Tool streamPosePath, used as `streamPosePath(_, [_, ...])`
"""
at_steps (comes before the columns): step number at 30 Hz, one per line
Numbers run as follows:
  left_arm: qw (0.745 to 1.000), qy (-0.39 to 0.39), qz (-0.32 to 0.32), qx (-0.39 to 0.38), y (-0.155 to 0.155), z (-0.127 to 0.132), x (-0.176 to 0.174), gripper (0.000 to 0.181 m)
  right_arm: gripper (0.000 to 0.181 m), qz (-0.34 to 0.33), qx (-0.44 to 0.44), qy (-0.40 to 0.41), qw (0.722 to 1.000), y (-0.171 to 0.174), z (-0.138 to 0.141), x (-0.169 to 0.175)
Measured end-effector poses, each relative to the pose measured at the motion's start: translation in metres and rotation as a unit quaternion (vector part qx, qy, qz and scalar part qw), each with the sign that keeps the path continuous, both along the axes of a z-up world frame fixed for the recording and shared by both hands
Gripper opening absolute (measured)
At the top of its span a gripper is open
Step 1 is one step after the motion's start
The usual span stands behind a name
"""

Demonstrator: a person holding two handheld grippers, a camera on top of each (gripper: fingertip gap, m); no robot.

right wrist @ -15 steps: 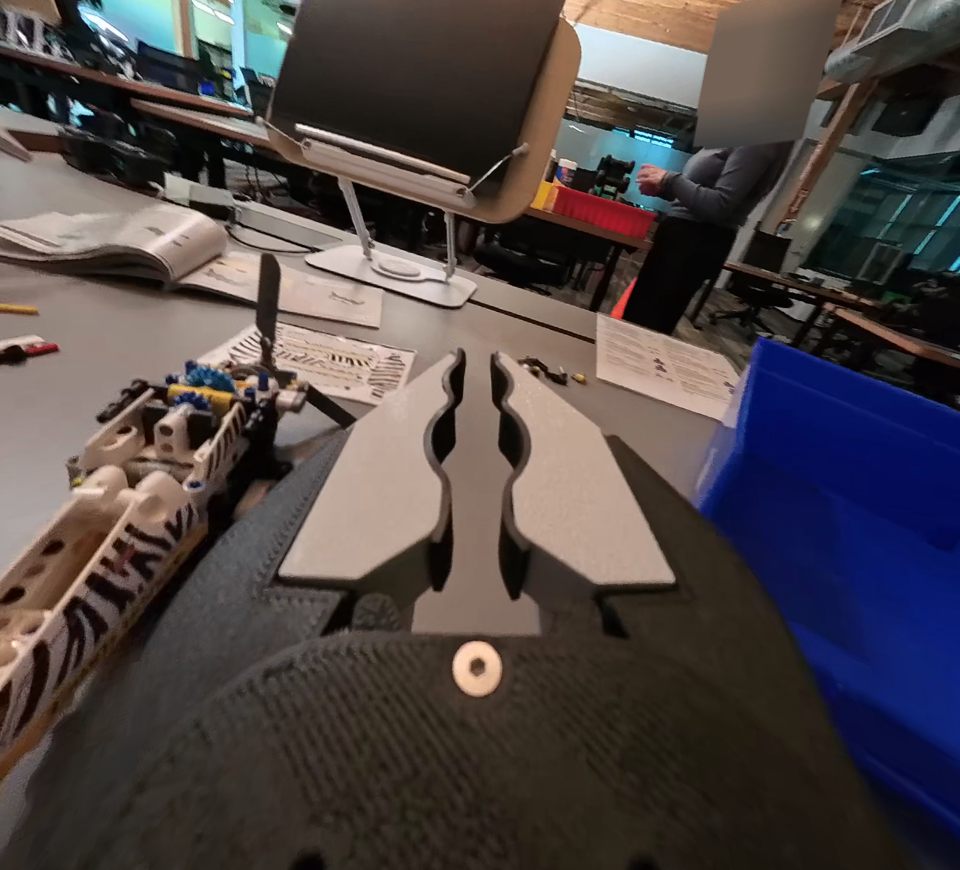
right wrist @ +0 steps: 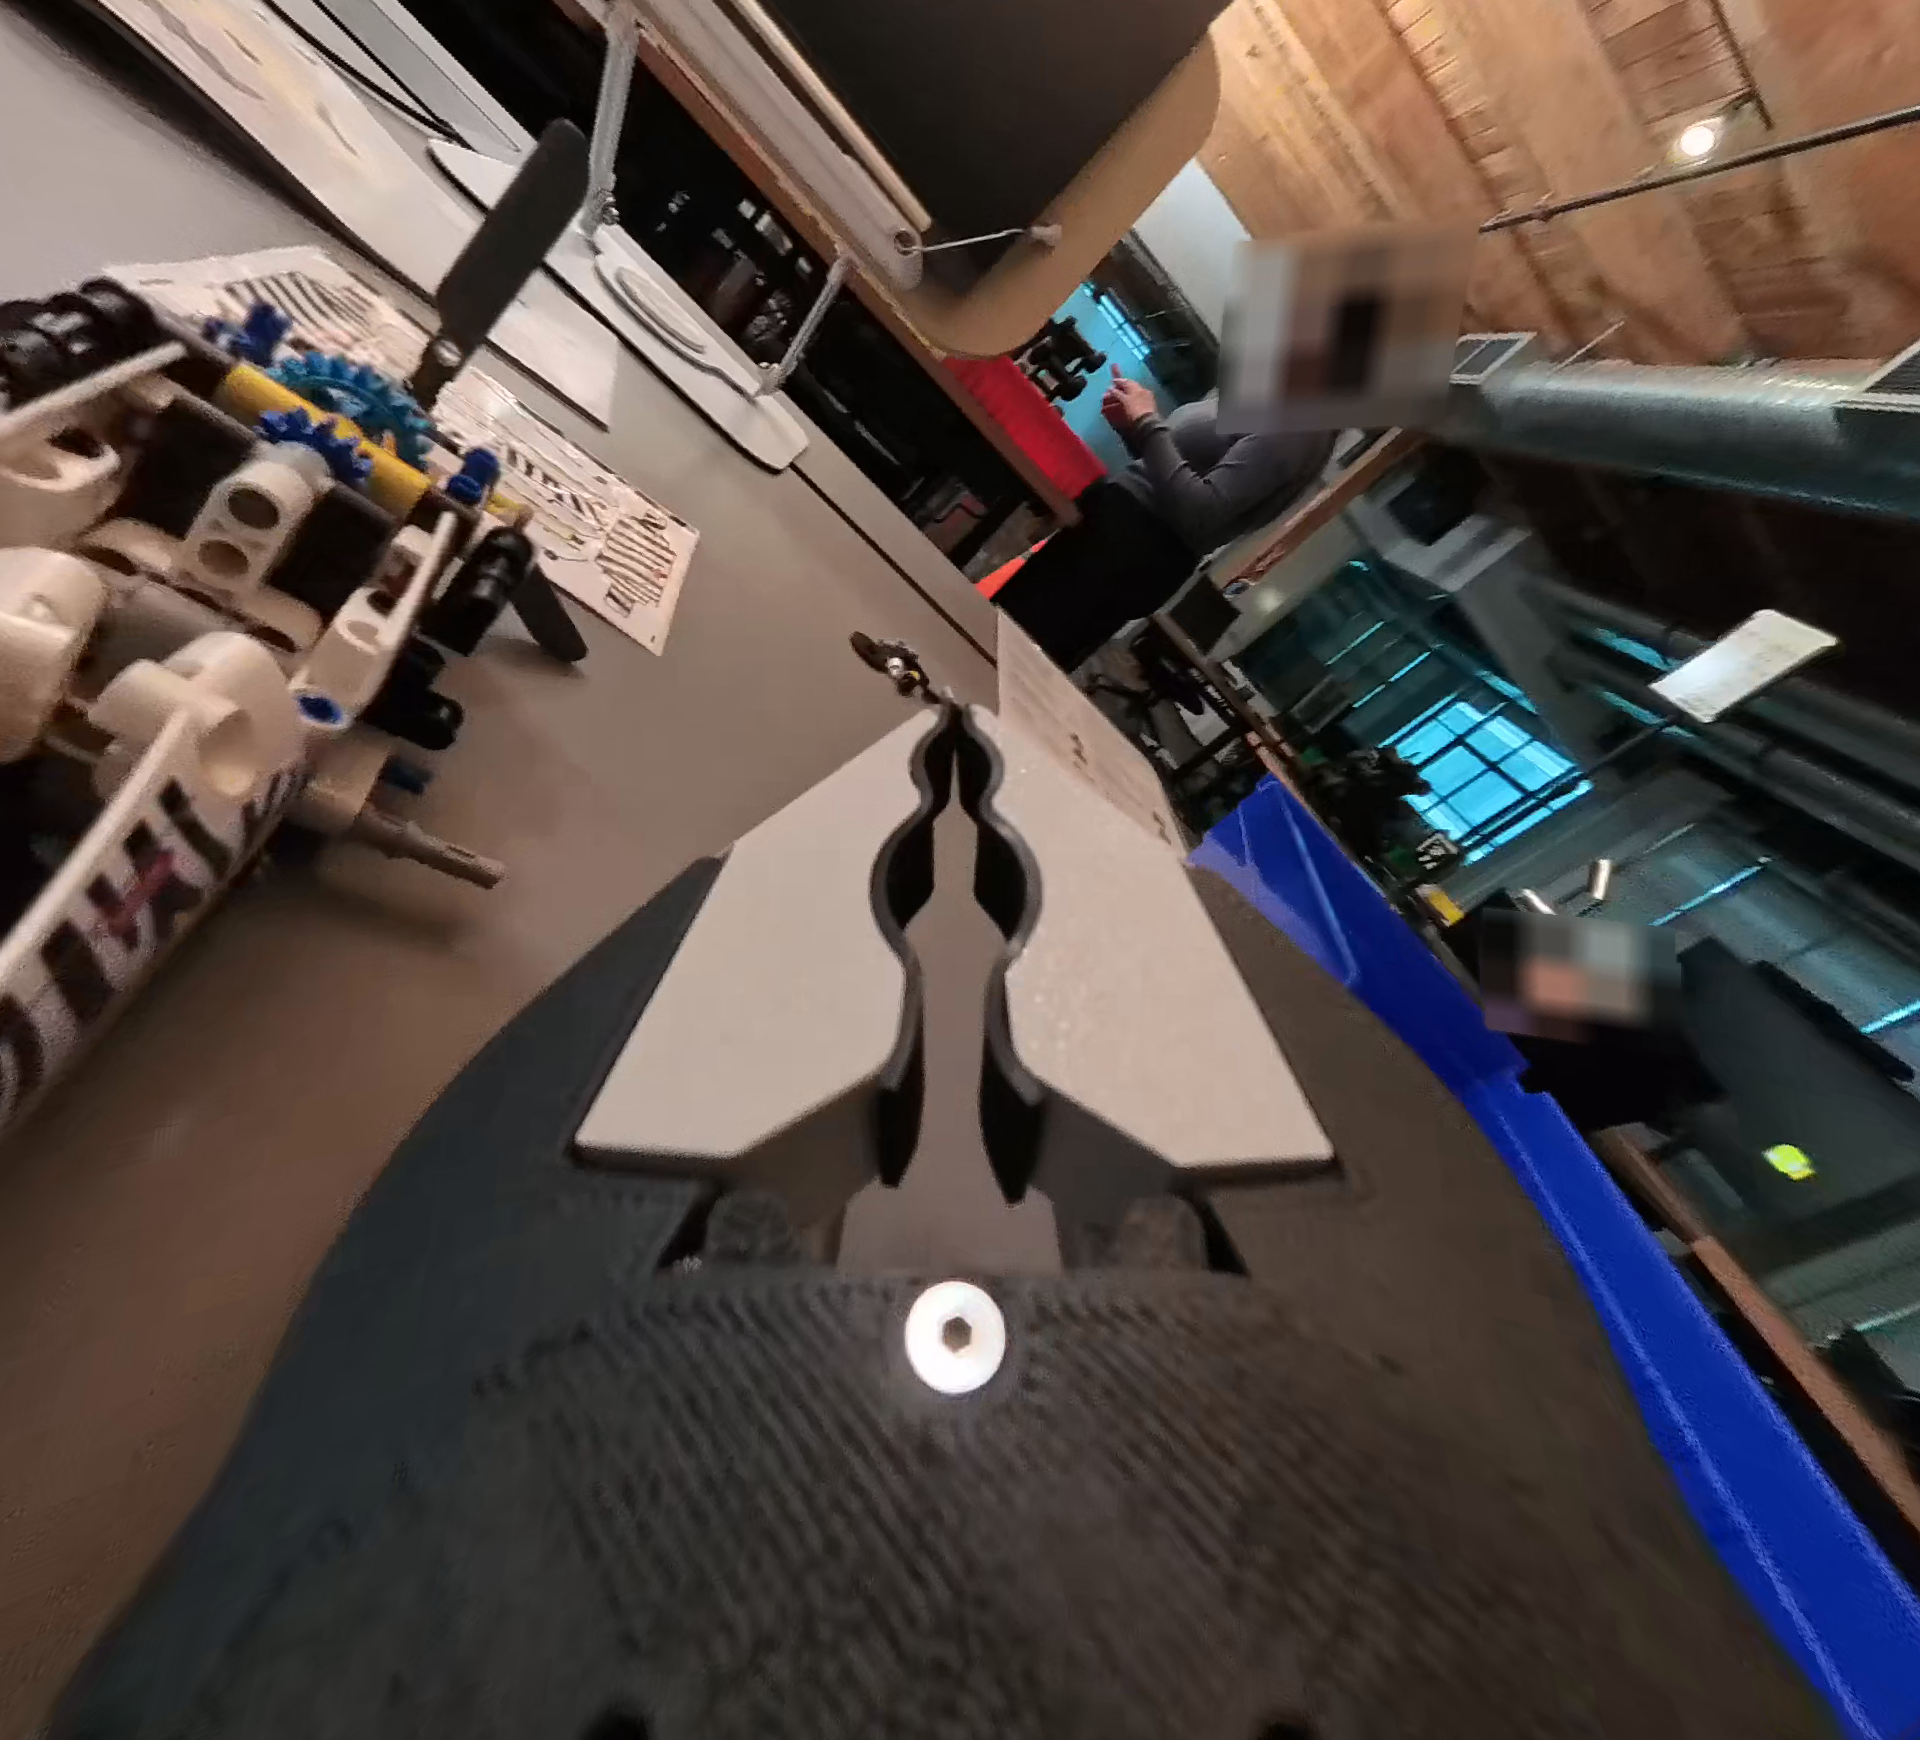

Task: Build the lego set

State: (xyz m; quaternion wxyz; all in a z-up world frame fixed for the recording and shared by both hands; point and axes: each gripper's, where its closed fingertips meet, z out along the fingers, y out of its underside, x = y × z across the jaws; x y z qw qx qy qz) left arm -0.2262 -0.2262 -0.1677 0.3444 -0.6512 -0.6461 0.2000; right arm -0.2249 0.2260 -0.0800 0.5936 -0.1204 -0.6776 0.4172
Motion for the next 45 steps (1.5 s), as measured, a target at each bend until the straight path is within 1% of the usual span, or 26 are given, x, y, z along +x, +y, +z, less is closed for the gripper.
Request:
streamPosePath(5, [1.000,0.001,0.001,0.016,0.000,0.000,0.000,0.004,0.000,-0.012,-0.030,-0.001,0.999,0.009,0.006,-0.002])
streamPosePath(12, [1.000,0.003,0.000,0.006,-0.001,0.001,0.000,0.004,0.000,-0.008,-0.031,0.005,0.999,0.009,0.007,0.000])
streamPosePath(15, [1.000,0.007,-0.004,-0.002,-0.003,0.001,0.000,0.008,0.000,-0.008,-0.041,0.008,0.999,0.011,0.010,0.001])
streamPosePath(18, [0.999,0.016,-0.001,0.027,-0.004,0.005,0.000,0.013,0.000,-0.005,-0.052,0.014,0.999,0.013,0.013,0.003])
streamPosePath(20, [0.998,0.046,0.013,0.042,-0.010,0.014,-0.001,0.013,0.000,-0.003,-0.061,0.016,0.998,0.015,0.015,0.005])
streamPosePath(22, [0.994,0.095,0.034,0.047,-0.019,0.031,-0.001,0.013,0.000,-0.001,-0.077,0.019,0.997,0.018,0.019,0.006])
streamPosePath(24, [0.984,0.161,0.055,0.052,-0.024,0.055,0.003,0.012,0.000,0.004,-0.102,0.015,0.995,0.022,0.023,0.006])
streamPosePath(26, [0.967,0.242,0.066,0.055,-0.019,0.085,0.014,0.011,0.000,0.014,-0.138,0.004,0.990,0.028,0.028,0.005])
streamPosePath(27, [0.957,0.277,0.069,0.054,-0.014,0.098,0.022,0.010,0.000,0.027,-0.162,-0.005,0.986,0.029,0.032,0.005])
streamPosePath(28, [0.948,0.304,0.075,0.050,-0.009,0.105,0.029,0.004,0.000,0.044,-0.188,-0.019,0.981,0.028,0.037,0.006])
streamPosePath(29, [0.943,0.318,0.086,0.046,-0.005,0.108,0.036,0.000,0.000,0.061,-0.211,-0.028,0.975,0.025,0.046,0.010])
streamPosePath(31, [0.946,0.304,0.093,0.063,0.008,0.097,0.044,0.000,0.000,0.122,-0.246,-0.004,0.962,0.008,0.081,0.034])
streamPosePath(33, [0.943,0.306,0.081,0.103,0.027,0.095,0.048,0.000,0.000,0.179,-0.261,0.032,0.948,-0.020,0.115,0.061])
streamPosePath(34, [0.939,0.317,0.074,0.114,0.034,0.099,0.049,0.000,0.000,0.207,-0.270,0.029,0.940,-0.039,0.125,0.073])
streamPosePath(35, [0.936,0.327,0.065,0.111,0.037,0.103,0.049,0.000,0.000,0.250,-0.288,0.004,0.924,-0.062,0.131,0.086])
streamPosePath(36, [0.936,0.332,0.060,0.097,0.038,0.105,0.050,0.000,0.000,0.308,-0.309,-0.041,0.899,-0.089,0.131,0.102])
streamPosePath(37, [0.936,0.337,0.062,0.078,0.035,0.107,0.051,0.000,0.000,0.371,-0.316,-0.102,0.867,-0.118,0.125,0.120])
streamPosePath(38, [0.934,0.345,0.067,0.064,0.031,0.110,0.052,0.000,0.000,0.421,-0.304,-0.170,0.837,-0.144,0.113,0.137])
streamPosePath(39, [0.929,0.358,0.073,0.059,0.028,0.114,0.055,0.000,0.000,0.448,-0.277,-0.239,0.816,-0.166,0.093,0.149])
streamPosePath(40, [0.923,0.374,0.076,0.057,0.024,0.119,0.057,0.000,0.000,0.462,-0.238,-0.302,0.799,-0.184,0.069,0.159])
streamPosePath(41, [0.916,0.388,0.085,0.052,0.017,0.125,0.058,0.000,0.000,0.464,-0.193,-0.353,0.789,-0.195,0.043,0.166])
streamPosePath(42, [0.910,0.399,0.097,0.049,0.008,0.131,0.058,0.000,0.000,0.448,-0.155,-0.389,0.790,-0.201,0.021,0.167])
streamPosePath(43, [0.908,0.403,0.103,0.050,0.001,0.137,0.056,0.000,0.000,0.425,-0.124,-0.406,0.800,-0.204,0.003,0.164])
streamPosePath(45, [0.914,0.389,0.098,0.060,-0.010,0.143,0.047,0.000,0.000,0.396,-0.084,-0.401,0.822,-0.206,-0.013,0.158])
